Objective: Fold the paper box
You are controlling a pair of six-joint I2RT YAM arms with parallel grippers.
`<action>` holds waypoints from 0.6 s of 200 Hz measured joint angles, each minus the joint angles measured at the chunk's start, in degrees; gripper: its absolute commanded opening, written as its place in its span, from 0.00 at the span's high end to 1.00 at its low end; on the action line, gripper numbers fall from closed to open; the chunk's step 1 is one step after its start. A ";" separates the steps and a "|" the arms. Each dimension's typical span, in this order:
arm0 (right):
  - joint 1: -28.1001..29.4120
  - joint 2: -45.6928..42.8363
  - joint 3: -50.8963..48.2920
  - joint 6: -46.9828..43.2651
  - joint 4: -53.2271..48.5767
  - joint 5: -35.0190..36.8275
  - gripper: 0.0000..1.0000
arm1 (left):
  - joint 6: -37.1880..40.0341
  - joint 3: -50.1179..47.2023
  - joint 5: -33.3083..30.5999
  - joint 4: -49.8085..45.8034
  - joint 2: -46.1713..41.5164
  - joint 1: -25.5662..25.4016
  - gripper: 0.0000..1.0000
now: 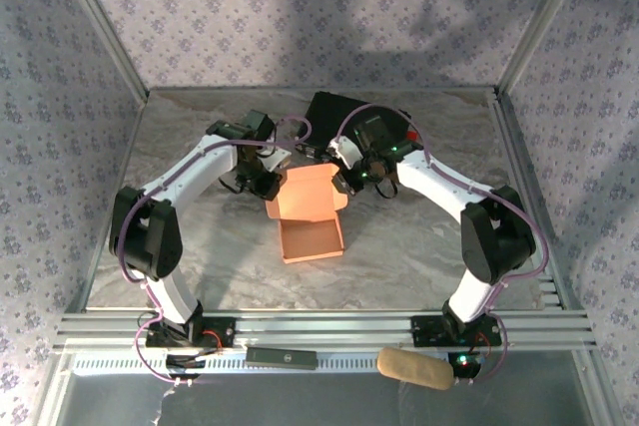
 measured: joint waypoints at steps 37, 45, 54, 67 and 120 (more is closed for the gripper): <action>1.03 -1.01 0.00 0.72 -0.33 1.84 0.95 | -2.43 0.00 -2.38 1.25 -0.48 -0.98 0.93; 1.33 -1.25 0.00 1.09 -0.39 2.67 0.98 | -3.15 0.00 -2.80 1.64 -0.59 -1.14 0.93; 1.73 -1.51 0.00 1.64 -0.37 3.69 0.99 | -4.13 0.00 -3.48 2.14 -0.76 -1.33 0.94; 2.43 -1.95 0.00 2.80 -0.35 5.31 1.00 | -5.66 -0.02 -4.61 2.99 -1.05 -1.81 0.95; 7.26 -4.50 -0.57 9.84 1.20 17.25 1.00 | -12.33 -0.55 -9.75 6.08 -1.81 -4.00 0.96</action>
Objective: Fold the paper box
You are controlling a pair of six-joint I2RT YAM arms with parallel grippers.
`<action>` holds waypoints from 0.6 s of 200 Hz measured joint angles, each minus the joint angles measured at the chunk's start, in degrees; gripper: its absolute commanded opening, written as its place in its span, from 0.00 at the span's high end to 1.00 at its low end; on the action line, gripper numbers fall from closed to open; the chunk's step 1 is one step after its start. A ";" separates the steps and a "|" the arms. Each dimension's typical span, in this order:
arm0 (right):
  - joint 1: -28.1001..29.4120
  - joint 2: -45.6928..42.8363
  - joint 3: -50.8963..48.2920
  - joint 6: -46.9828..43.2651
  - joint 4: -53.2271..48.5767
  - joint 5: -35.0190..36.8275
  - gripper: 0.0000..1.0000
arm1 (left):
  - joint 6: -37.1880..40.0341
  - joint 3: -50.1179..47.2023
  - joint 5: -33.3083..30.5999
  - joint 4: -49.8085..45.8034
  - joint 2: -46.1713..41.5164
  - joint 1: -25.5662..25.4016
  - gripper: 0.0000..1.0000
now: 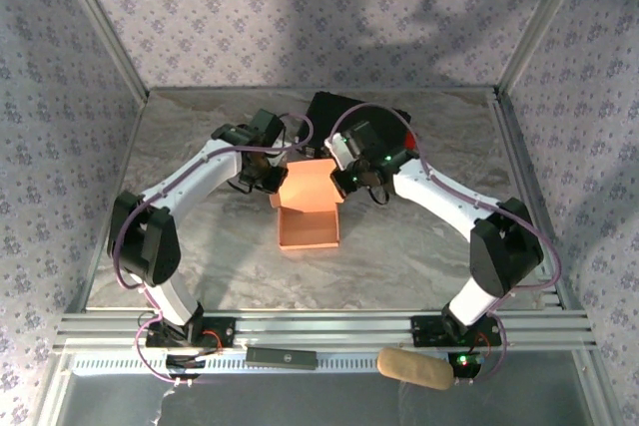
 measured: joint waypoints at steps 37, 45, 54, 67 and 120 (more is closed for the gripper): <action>3.78 -0.09 -1.31 6.91 3.82 12.20 1.00 | -5.42 -1.20 -5.60 4.48 -0.02 -2.47 0.97; 4.35 -0.09 -1.68 8.22 4.92 14.21 1.00 | -6.60 -1.42 -6.40 5.51 -0.04 -2.75 0.97; 4.74 -0.09 -2.19 9.49 6.27 16.11 1.00 | -7.69 -1.73 -7.04 6.84 -0.17 -2.86 0.97; 5.01 -0.09 -3.04 11.45 8.74 17.94 1.00 | -9.51 -2.23 -7.72 8.66 -0.59 -2.86 0.97; 6.27 -1.38 -11.63 18.38 24.96 22.67 1.00 | -15.56 -5.55 -9.70 16.50 -3.61 -2.86 0.97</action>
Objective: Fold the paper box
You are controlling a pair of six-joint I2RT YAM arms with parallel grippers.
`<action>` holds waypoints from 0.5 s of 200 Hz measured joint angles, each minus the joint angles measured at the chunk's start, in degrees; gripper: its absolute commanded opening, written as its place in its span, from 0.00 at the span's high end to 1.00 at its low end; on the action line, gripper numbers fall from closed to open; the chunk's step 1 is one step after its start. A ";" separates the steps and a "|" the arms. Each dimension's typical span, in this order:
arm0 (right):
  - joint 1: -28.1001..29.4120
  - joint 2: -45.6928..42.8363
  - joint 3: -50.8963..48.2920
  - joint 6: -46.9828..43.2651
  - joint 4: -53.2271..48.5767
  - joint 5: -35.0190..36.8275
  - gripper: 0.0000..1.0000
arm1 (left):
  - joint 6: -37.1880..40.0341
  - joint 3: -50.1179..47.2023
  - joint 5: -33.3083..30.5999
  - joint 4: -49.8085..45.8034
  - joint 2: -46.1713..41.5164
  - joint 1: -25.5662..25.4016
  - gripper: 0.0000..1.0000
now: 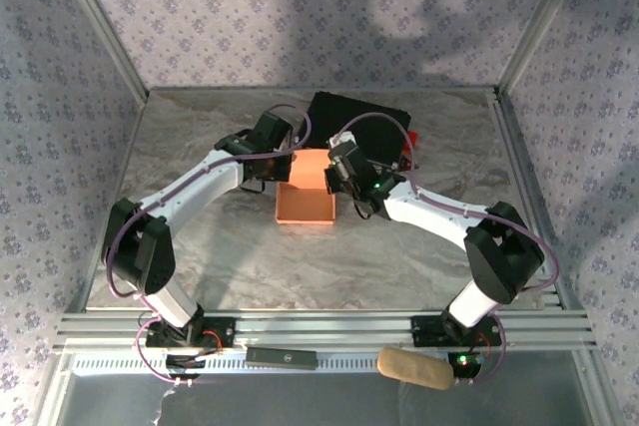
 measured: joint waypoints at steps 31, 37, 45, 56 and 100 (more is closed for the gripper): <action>0.85 0.02 -1.64 0.87 6.95 2.86 1.00 | -1.62 -1.18 -1.99 3.58 -0.52 0.09 0.97; 0.90 0.11 -1.64 0.83 8.07 3.43 1.00 | -1.64 -1.20 -2.21 4.11 -0.52 0.13 0.97; 0.98 0.33 -1.64 0.81 9.49 4.22 1.00 | -1.62 -1.20 -2.47 4.70 -0.55 0.17 0.97; 1.03 0.85 -1.64 0.72 11.19 5.07 1.00 | -1.62 -1.20 -2.84 5.29 -0.59 0.26 0.97; 2.16 5.22 -1.84 0.39 16.87 6.86 1.00 | -1.60 -5.97 -2.97 9.49 -1.99 1.62 0.97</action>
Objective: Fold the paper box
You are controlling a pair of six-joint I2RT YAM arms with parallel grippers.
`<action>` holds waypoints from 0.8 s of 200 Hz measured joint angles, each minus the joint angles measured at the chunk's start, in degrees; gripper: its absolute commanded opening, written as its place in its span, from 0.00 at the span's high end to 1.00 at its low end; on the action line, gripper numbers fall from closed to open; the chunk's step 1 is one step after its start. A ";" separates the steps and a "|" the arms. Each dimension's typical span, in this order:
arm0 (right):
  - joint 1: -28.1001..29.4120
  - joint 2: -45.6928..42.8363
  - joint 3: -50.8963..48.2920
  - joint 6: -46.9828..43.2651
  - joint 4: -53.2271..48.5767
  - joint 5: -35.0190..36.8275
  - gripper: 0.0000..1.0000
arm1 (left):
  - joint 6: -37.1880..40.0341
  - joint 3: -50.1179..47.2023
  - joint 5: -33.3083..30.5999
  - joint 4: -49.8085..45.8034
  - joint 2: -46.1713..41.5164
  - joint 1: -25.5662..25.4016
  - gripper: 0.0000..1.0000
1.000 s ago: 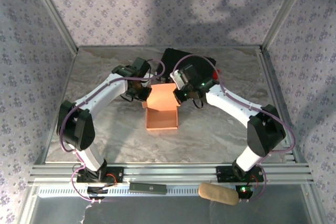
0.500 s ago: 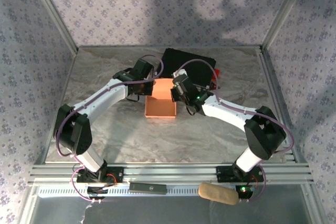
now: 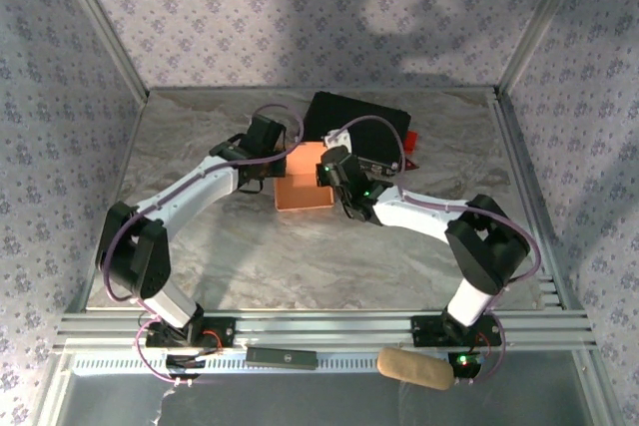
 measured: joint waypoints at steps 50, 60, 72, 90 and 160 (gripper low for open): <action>0.63 1.70 -5.88 -0.42 9.64 -0.09 1.00 | 0.07 -10.73 2.62 9.81 -4.15 -0.02 0.98; 0.87 1.73 -7.08 -0.72 12.13 -0.09 1.00 | 0.22 -12.74 2.75 11.82 -5.46 -0.04 0.98; 1.18 1.77 -8.17 -1.05 14.49 -0.07 1.00 | 0.48 -15.13 2.62 13.86 -7.04 -0.37 0.97; 1.44 1.84 -9.57 -1.53 17.51 -0.07 1.00 | 0.68 -19.06 2.05 17.18 -9.46 -1.16 0.97; 2.78 1.81 -15.02 -4.02 25.44 1.27 1.00 | 0.39 -26.86 0.02 25.29 -13.64 -3.82 0.96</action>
